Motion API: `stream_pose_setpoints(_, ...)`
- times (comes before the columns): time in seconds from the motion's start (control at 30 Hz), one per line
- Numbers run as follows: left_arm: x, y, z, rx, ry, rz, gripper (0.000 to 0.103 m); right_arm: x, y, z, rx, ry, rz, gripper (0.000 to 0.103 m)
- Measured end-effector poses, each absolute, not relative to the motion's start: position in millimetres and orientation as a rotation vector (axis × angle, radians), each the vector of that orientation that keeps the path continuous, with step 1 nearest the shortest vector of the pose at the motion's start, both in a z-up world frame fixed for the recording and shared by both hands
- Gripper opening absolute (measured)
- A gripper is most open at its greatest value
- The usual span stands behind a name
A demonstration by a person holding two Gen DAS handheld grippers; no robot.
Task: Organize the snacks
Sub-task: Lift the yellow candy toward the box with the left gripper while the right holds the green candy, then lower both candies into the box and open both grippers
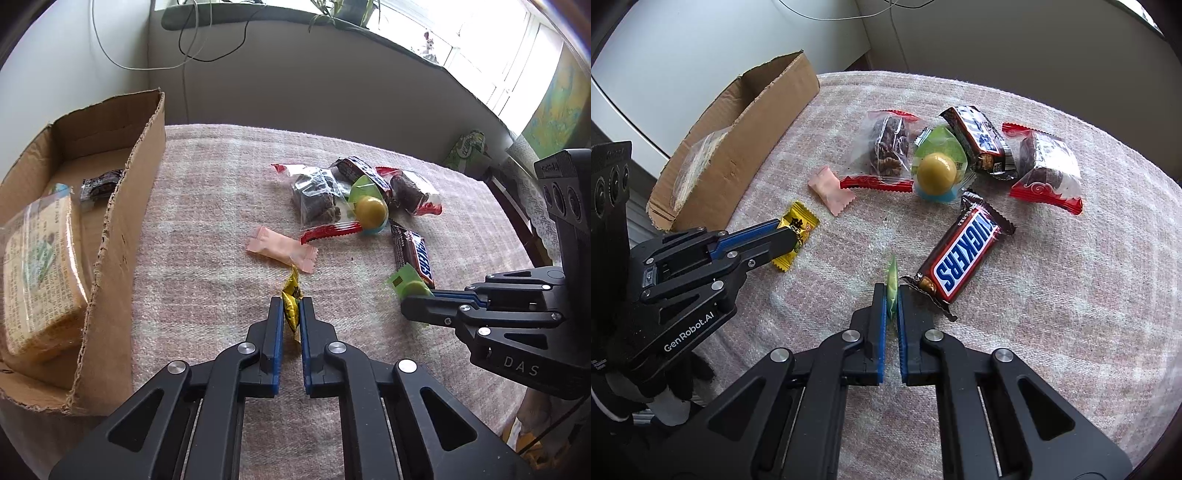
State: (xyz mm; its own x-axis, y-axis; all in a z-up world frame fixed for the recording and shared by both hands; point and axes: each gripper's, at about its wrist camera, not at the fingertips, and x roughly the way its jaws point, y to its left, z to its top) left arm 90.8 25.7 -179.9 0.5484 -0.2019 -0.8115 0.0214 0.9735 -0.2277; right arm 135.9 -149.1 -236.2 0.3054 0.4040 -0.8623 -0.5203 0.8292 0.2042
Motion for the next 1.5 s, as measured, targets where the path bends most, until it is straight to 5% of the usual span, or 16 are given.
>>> stream_pose_setpoints(0.63, 75, 63, -131, -0.322, 0.881, -0.091, 0.007, 135, -144, -186, -0.077, 1.008, 0.676, 0.005)
stream_pose_setpoints(1.5, 38, 205, -110, -0.407, 0.796, 0.207, 0.007, 167, 16, -131, -0.221, 0.889, 0.877, 0.005)
